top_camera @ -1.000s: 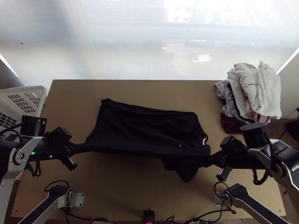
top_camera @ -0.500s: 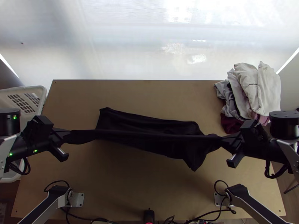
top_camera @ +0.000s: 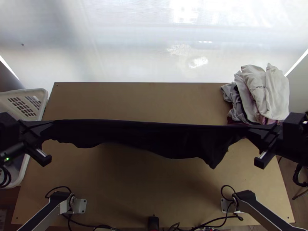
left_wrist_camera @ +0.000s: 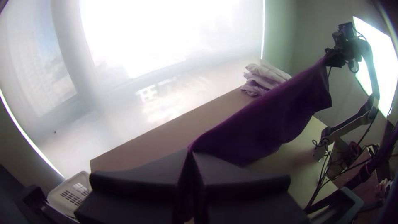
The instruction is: Fold the t-shirt
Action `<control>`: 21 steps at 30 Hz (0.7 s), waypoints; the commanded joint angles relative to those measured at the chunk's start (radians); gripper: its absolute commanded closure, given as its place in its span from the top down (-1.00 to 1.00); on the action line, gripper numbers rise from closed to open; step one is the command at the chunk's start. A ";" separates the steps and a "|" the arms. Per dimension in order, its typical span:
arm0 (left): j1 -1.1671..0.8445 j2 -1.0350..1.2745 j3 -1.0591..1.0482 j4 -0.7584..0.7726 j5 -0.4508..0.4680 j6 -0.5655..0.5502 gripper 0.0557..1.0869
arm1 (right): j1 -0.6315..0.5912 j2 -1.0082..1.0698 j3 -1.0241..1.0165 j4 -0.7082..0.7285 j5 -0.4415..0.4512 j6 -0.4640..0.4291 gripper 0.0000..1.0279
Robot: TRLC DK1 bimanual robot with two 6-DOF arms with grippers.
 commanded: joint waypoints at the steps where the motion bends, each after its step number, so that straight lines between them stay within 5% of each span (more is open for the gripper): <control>1: 0.021 -0.078 0.055 -0.003 -0.015 -0.008 -0.80 | -0.042 -0.035 0.076 -0.021 0.004 0.017 -0.95; 15: 0.107 -0.156 0.095 -0.015 -0.022 -0.026 -0.80 | -0.095 -0.108 0.098 -0.035 0.009 0.022 -0.95; 21: 0.107 -0.090 0.025 0.119 -0.021 -0.018 -0.80 | -0.095 -0.064 0.019 0.027 0.007 -0.003 -0.95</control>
